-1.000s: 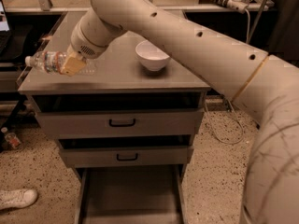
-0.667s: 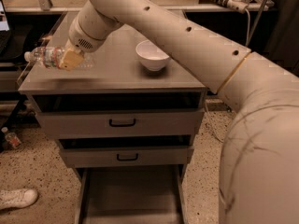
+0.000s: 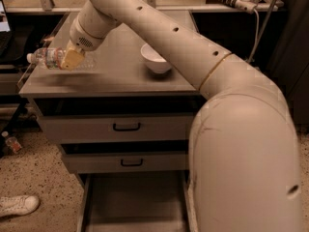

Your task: Pick water bottle from bottom drawer and place on counter

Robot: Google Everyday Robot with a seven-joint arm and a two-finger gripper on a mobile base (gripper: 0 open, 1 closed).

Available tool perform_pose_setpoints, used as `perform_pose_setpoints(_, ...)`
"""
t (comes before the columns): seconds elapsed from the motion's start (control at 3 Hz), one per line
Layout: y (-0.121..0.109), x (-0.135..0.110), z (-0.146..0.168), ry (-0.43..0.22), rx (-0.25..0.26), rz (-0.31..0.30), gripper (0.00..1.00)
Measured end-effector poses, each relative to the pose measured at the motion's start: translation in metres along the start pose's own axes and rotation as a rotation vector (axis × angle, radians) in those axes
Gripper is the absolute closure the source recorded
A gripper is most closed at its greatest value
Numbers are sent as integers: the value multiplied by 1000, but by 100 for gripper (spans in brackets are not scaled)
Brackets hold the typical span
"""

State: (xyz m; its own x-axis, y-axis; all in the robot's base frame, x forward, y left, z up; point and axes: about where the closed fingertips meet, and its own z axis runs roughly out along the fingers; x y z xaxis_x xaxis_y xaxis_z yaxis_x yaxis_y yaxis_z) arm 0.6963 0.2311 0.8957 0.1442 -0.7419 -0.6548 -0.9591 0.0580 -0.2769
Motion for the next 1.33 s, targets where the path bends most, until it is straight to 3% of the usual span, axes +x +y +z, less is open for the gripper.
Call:
perform_pose_setpoints(0.33, -12, 6, 24, 4, -34, 12, 100)
perform_pose_setpoints(0.67, -12, 8, 26, 2, -37, 15, 100)
perform_pose_setpoints(1.33, -12, 8, 26, 2, -37, 15, 59)
